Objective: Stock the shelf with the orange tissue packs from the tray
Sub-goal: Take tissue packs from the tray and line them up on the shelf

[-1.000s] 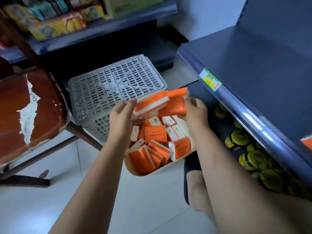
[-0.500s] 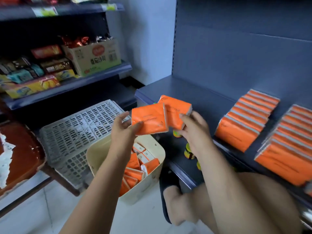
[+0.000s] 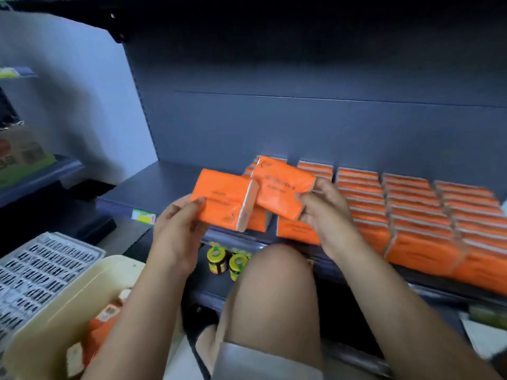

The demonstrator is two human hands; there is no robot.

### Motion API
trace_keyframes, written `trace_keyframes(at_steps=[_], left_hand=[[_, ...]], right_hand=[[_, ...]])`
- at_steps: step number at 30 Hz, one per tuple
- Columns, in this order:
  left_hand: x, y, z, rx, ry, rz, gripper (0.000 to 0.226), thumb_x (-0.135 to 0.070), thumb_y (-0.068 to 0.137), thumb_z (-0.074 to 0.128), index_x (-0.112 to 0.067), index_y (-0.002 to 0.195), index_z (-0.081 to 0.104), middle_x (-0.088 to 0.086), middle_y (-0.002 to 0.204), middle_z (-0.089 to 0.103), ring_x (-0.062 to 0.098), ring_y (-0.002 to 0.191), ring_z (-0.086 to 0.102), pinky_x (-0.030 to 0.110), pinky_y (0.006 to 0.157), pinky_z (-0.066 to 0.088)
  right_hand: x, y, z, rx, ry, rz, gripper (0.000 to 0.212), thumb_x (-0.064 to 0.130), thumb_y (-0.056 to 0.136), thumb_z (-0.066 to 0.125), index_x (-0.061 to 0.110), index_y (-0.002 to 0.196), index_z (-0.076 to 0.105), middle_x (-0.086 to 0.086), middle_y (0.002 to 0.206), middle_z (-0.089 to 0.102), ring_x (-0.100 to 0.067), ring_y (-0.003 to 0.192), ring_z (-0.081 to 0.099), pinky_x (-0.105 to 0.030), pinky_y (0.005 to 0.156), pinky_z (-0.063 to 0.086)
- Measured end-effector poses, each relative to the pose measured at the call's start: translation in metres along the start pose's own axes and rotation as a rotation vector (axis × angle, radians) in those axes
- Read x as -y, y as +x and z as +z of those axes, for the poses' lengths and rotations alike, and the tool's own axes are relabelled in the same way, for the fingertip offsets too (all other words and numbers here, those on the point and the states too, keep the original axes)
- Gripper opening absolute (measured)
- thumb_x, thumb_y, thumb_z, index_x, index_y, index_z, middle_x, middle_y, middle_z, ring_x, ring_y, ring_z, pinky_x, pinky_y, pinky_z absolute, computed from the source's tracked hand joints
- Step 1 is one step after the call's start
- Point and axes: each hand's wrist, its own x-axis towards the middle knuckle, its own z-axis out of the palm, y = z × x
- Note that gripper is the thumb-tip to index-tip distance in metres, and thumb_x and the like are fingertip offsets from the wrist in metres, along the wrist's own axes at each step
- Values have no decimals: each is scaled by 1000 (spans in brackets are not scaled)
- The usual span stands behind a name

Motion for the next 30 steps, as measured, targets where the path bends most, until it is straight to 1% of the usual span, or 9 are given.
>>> trace_keyframes(at_steps=[2,7,11,14,16,19,21,24,30], left_hand=[[10,-2,32,87,21,-24,18,0,99,54,-15,99,65,-2,71,69,6,58,60,21,53,50],[36,-18,115,293,108,-43,16,-3,94,68,-17,103,69,8,94,70,17,76,64,34,69,50],[50,-31,172,390,146,-98,55,-15,70,88,5,116,65,16,102,72,26,89,71,52,95,57],[68,-42,204,457,260,-75,35,-16,70,91,-5,94,69,15,92,73,32,91,70,56,97,55],[83,-54,227,482,330,-3,23,-10,77,88,-14,87,69,10,89,72,26,88,70,48,93,58],[104,-66,252,622,444,142,25,-4,80,85,-22,88,69,-16,74,72,1,71,66,25,73,57],[118,-76,266,744,538,212,30,1,81,83,-23,91,69,-19,70,70,-8,65,62,17,67,52],[131,-91,284,833,684,328,34,-5,78,86,-32,93,71,-14,87,72,-4,78,66,25,78,53],[154,-107,301,967,1000,792,46,-21,78,85,-21,122,73,-1,114,68,24,107,63,39,93,52]], right_hand=[[16,-14,-39,-61,-40,-17,22,7,80,68,21,96,65,-2,87,70,-17,80,70,-42,71,59],[60,-59,-125,-234,-184,-114,43,13,70,64,7,112,62,8,72,67,-4,62,63,-18,54,48],[74,-97,-188,-349,-250,-115,39,15,70,70,22,107,64,-3,85,68,-19,74,62,-27,59,42],[72,-126,-234,-409,-292,-113,36,0,73,74,19,103,68,-3,90,69,-15,78,65,-27,67,51],[72,-145,-260,-457,-341,-111,38,-14,78,71,18,99,70,1,88,69,-13,79,66,-27,68,54],[66,-160,-288,-516,-409,-99,43,-21,79,67,17,99,69,7,86,72,-7,80,68,-22,70,55],[63,-166,-306,-571,-457,-101,44,-20,78,68,19,99,70,1,93,72,-8,83,68,-20,72,54],[59,-172,-326,-625,-538,-107,46,-15,76,69,26,96,71,-14,100,71,-16,86,68,-27,75,56],[51,-175,-337,-673,-809,-123,38,-5,79,65,27,99,71,13,99,73,-9,98,70,-32,86,59]])
